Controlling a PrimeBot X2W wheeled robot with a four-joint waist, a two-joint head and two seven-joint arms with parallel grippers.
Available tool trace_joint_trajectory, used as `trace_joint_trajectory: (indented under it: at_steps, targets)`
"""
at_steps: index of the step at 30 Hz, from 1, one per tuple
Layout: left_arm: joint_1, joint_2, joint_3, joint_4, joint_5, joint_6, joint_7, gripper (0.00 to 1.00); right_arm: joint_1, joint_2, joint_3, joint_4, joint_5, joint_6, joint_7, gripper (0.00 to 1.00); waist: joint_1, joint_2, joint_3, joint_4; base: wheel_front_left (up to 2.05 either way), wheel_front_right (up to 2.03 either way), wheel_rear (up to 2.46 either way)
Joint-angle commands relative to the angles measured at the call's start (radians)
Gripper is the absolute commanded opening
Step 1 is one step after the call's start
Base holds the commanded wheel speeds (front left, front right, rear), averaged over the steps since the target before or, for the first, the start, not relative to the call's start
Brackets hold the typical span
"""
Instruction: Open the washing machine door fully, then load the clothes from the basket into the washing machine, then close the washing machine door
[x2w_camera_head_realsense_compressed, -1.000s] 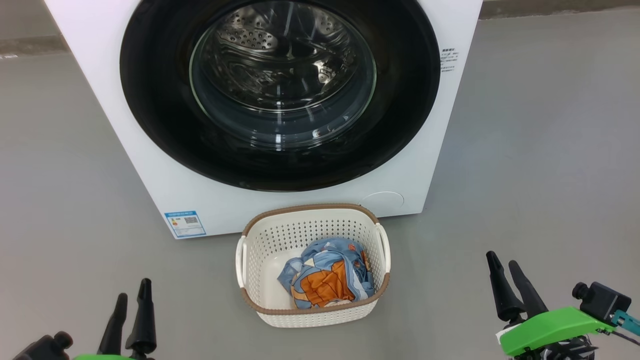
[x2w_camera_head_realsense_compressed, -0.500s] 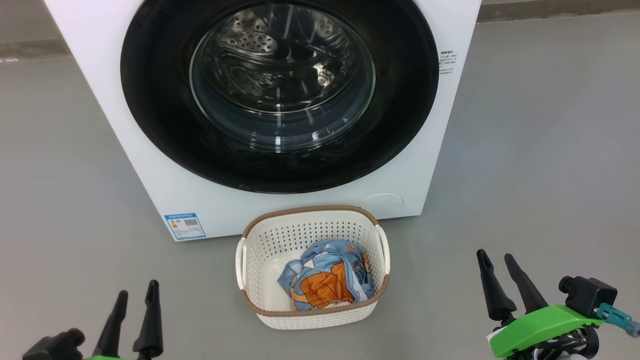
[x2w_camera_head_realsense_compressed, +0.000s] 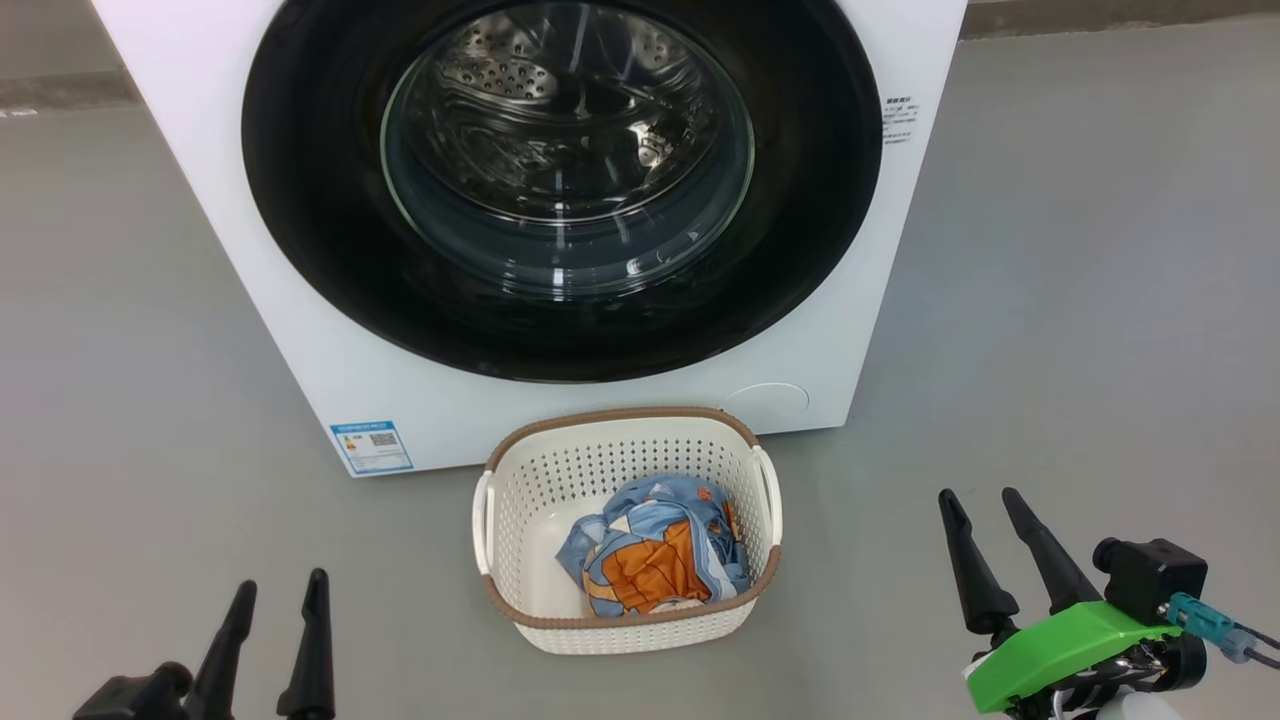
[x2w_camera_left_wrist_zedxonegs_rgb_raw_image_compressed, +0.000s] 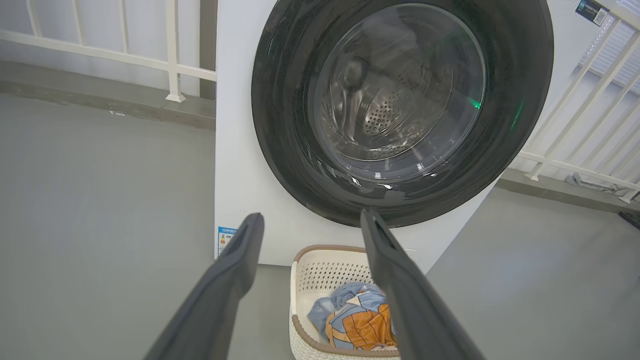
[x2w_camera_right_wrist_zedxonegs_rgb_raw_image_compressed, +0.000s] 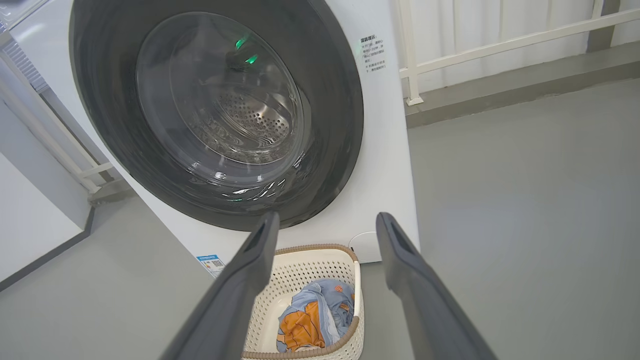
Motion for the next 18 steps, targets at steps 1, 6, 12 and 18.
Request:
trace_joint_trajectory:
  at_steps: [1, 6, 12, 18]
  targets:
    - [-0.022, 0.022, 0.027, -0.030, 0.025, -0.008, -0.015, 1.00, -0.046, -0.011, 0.026, -0.023, -0.027, -0.001, -0.014, 1.00, -0.0001, 0.0000, 0.001, 0.001, 0.00, 0.00, 0.00]
    - [-0.022, 0.025, 0.032, -0.035, 0.099, -0.009, -0.033, 1.00, -0.056, -0.013, 0.031, -0.021, -0.102, -0.001, -0.032, 1.00, -0.0001, 0.0000, 0.008, 0.003, 0.00, 0.00, 0.00]
    - [-0.020, 0.026, 0.036, -0.039, 0.174, -0.009, -0.051, 1.00, -0.063, -0.013, 0.031, -0.019, -0.177, -0.001, -0.049, 1.00, -0.0001, 0.0000, 0.009, 0.002, 0.00, 0.00, 0.00]
    - [-0.018, 0.027, 0.038, -0.040, 0.249, -0.010, -0.068, 1.00, -0.070, -0.012, 0.034, -0.012, -0.251, -0.001, -0.067, 1.00, -0.0001, 0.0000, 0.011, 0.002, 0.00, 0.00, 0.00]
